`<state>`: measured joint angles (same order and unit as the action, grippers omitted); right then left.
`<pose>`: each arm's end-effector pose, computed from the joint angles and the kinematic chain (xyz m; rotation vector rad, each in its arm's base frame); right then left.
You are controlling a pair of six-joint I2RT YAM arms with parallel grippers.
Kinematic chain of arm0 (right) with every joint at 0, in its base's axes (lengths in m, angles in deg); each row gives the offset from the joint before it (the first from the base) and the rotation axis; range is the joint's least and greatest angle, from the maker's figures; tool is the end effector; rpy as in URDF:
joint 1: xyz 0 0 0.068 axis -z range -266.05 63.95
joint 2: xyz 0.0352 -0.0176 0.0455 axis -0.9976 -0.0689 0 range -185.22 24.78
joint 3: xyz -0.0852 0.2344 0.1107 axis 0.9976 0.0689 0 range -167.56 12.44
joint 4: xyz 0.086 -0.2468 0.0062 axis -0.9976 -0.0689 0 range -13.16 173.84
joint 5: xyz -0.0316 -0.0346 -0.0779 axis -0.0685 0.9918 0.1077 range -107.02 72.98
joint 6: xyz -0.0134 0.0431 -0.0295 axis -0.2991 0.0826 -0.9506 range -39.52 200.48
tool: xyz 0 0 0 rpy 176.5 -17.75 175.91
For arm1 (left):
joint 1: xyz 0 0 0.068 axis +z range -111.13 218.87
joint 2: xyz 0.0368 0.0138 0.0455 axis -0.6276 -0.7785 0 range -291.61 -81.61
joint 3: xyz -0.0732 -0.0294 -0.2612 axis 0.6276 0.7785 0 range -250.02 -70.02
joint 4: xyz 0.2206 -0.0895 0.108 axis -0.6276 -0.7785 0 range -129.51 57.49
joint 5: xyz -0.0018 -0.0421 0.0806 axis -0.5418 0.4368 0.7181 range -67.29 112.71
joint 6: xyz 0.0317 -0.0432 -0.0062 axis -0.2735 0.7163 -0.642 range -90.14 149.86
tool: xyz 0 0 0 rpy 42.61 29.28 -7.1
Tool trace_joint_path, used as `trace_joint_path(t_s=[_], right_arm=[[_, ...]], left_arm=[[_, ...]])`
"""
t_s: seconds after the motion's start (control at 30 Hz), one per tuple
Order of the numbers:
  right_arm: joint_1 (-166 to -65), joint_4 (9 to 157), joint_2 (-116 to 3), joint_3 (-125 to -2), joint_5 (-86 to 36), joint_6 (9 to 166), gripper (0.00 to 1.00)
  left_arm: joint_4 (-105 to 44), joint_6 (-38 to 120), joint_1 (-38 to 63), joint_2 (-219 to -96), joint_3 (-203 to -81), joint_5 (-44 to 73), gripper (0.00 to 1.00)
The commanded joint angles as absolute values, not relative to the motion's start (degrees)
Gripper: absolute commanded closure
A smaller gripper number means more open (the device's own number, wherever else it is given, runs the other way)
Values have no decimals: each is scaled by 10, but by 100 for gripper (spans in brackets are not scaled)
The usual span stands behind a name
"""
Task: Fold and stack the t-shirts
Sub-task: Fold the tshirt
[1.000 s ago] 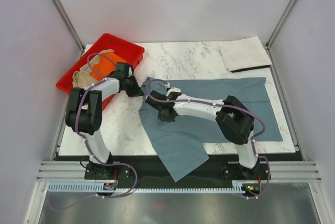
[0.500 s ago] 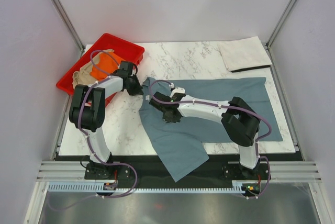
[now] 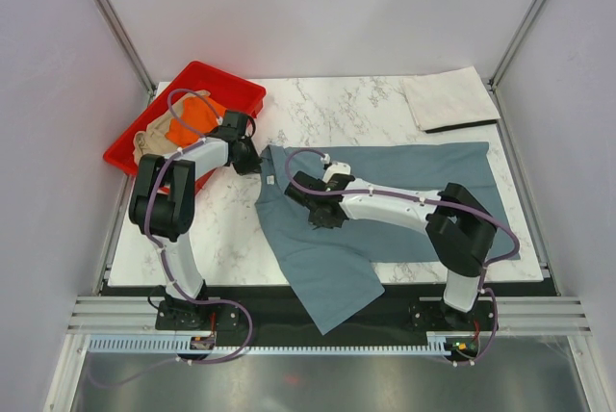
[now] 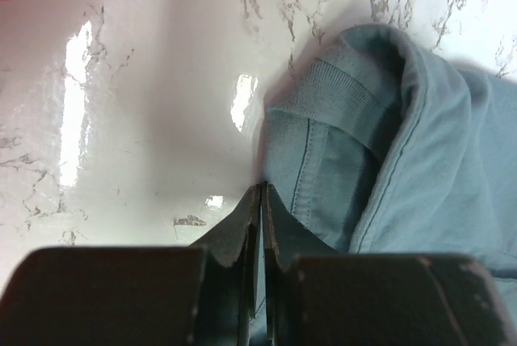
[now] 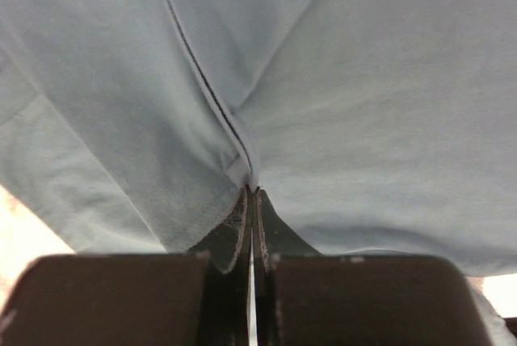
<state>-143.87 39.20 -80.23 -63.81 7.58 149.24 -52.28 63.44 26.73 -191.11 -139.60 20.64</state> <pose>0.2056 0.2988 0.2013 0.3338 2.6102 0.0849 0.3808 -0.0834 0.1565 -0.4800 2.6056 -0.3229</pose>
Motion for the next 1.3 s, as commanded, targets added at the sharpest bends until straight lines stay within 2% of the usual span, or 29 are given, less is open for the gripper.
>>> trace_joint_path(t_s=[0.0, 0.53, 0.93, 0.97, 1.0, 1.1, 1.27], right_arm=[[-1441, 386, -762, -621, 98, 1490, 100], [-1441, 386, -714, -565, 115, 1488, 100], [-1446, 391, -723, -551, 119, 1479, 100], [-1446, 389, -727, -565, 122, 1474, 96], [-1445, 387, -733, -573, 124, 1467, 86], [-1435, 372, -731, -606, 134, 1440, 73], [-1403, 377, -719, -634, 130, 1382, 66]], left_arm=[[-544, 613, 267, -1927, -1406, 251, 91], [-555, 606, 267, -1936, -1416, 274, 91], [-569, 603, 267, -1927, -1427, 273, 90], [-572, 603, 267, -1920, -1429, 269, 89], [-573, 604, 267, -1912, -1430, 265, 88], [-582, 598, 267, -1871, -1440, 254, 82], [-586, 596, 267, -1824, -1467, 211, 78]])
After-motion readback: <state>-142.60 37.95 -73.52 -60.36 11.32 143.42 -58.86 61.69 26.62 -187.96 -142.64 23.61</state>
